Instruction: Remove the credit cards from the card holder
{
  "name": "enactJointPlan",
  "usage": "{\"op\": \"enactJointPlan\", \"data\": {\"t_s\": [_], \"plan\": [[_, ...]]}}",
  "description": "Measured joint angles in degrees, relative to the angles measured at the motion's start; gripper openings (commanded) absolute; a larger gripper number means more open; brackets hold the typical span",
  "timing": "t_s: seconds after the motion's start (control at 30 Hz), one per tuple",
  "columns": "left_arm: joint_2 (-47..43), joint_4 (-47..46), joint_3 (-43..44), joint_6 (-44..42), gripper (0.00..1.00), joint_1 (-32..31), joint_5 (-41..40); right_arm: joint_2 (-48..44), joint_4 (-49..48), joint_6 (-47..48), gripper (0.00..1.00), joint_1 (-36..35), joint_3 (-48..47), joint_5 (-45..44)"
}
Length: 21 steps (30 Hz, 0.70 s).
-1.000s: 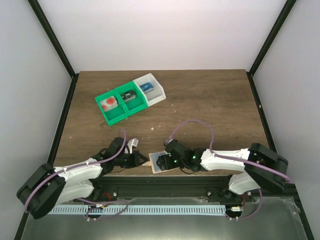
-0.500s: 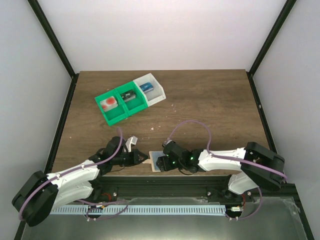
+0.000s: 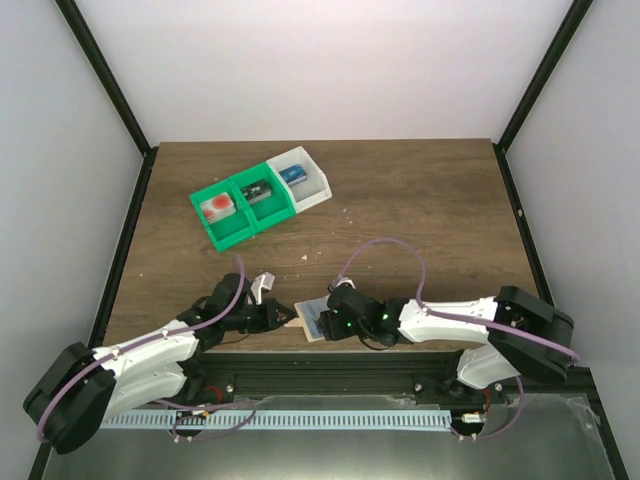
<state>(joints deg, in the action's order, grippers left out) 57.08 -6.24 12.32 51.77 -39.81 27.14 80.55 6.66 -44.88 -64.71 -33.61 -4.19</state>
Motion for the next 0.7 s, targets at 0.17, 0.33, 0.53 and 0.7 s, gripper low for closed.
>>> {"op": "enactJointPlan", "data": {"t_s": [0.17, 0.33, 0.53, 0.7], "plan": [[0.0, 0.0, 0.0, -0.1, 0.0, 0.0, -0.1, -1.3, 3.0, -0.2, 0.72, 0.0, 0.0, -1.8], [0.0, 0.0, 0.0, -0.3, 0.0, 0.0, -0.1, -2.3, 5.5, 0.0, 0.71, 0.0, 0.0, -3.5], [0.0, 0.0, 0.0, -0.6, 0.0, 0.0, -0.1, -3.9, 7.6, 0.4, 0.65, 0.0, -0.1, -5.1], [0.0, 0.4, 0.1, -0.9, 0.0, 0.0, -0.1, -4.5, 9.2, 0.5, 0.6, 0.0, -0.3, -7.3]]}}
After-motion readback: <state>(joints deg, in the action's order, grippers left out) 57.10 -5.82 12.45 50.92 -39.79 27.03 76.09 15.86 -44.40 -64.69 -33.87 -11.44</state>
